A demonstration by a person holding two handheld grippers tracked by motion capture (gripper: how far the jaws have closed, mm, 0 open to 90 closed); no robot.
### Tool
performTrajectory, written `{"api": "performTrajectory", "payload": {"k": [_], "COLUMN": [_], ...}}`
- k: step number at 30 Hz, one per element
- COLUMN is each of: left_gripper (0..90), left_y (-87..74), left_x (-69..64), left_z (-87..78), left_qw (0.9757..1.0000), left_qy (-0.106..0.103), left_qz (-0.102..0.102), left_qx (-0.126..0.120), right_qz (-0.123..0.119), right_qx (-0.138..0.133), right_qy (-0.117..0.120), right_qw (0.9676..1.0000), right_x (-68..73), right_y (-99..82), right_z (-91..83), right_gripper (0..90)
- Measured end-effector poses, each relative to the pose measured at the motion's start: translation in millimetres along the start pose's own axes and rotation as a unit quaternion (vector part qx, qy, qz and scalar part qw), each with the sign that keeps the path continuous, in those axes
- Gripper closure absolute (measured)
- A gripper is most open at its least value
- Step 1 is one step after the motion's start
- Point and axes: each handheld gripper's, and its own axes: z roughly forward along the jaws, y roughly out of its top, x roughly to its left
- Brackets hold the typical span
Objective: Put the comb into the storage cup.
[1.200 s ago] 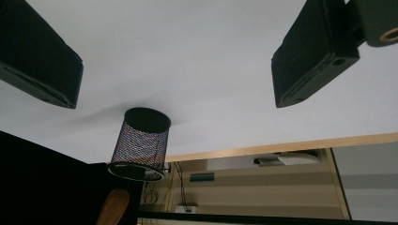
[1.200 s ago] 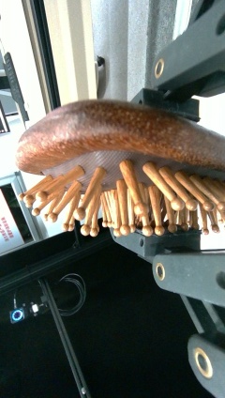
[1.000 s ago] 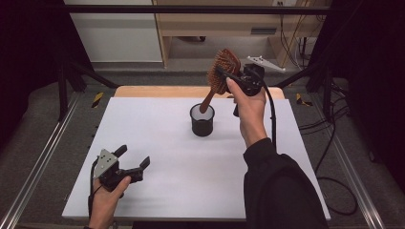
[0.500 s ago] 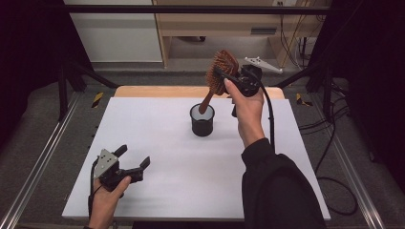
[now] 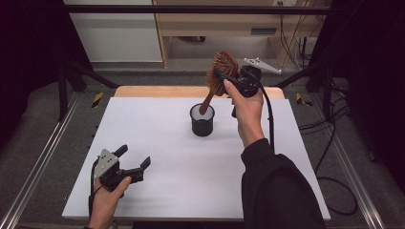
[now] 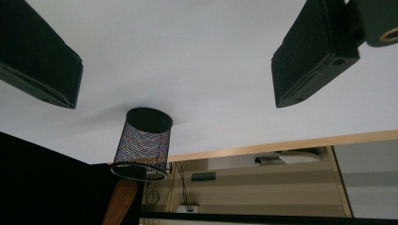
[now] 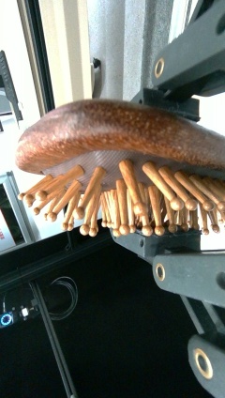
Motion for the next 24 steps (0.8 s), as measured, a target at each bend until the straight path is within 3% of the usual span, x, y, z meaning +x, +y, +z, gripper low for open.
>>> {"api": "performTrajectory", "payload": {"k": [24], "left_gripper": [2.1], "left_y": [-0.4], "left_x": [1.3], "left_z": [0.0], "left_qw": [1.0], "left_qy": [-0.002], "left_qz": [-0.002], "left_qx": [-0.001], "right_qz": [-0.009], "right_qx": [0.032], "right_qy": [-0.007], "right_qw": [0.9994], "right_x": [-7.1], "right_y": [-21.9], "right_z": [24.3], "right_gripper": [50.7]}}
